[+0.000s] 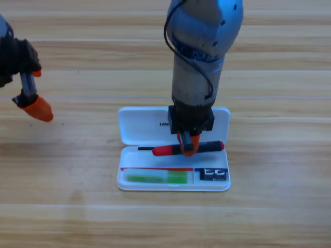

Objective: Clean up eraser and pencils

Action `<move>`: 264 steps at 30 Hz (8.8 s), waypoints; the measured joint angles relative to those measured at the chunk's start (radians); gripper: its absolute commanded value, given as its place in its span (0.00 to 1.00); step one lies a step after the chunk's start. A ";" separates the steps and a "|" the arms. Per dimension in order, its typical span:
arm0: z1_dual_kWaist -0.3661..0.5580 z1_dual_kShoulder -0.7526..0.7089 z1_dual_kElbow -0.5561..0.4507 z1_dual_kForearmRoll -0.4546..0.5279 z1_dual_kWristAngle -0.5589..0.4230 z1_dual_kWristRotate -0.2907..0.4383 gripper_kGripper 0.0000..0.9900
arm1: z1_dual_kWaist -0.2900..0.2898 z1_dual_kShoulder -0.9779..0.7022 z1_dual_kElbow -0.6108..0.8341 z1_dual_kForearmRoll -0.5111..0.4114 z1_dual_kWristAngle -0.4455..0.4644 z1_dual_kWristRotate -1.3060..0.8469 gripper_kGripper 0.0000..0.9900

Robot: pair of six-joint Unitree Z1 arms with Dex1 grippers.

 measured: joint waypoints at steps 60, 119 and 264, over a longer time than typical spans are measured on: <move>0.092 0.259 -0.161 -0.355 -0.113 -0.079 0.38 | 0.013 -0.906 0.975 -0.659 0.435 0.354 0.95; -0.107 0.413 -0.108 -0.288 -0.277 0.039 0.00 | 0.013 -0.907 0.976 -0.659 0.447 0.394 0.95; -0.241 0.257 -0.042 -0.139 -0.250 0.045 1.00 | 0.013 -0.881 0.976 -0.659 0.472 0.405 0.95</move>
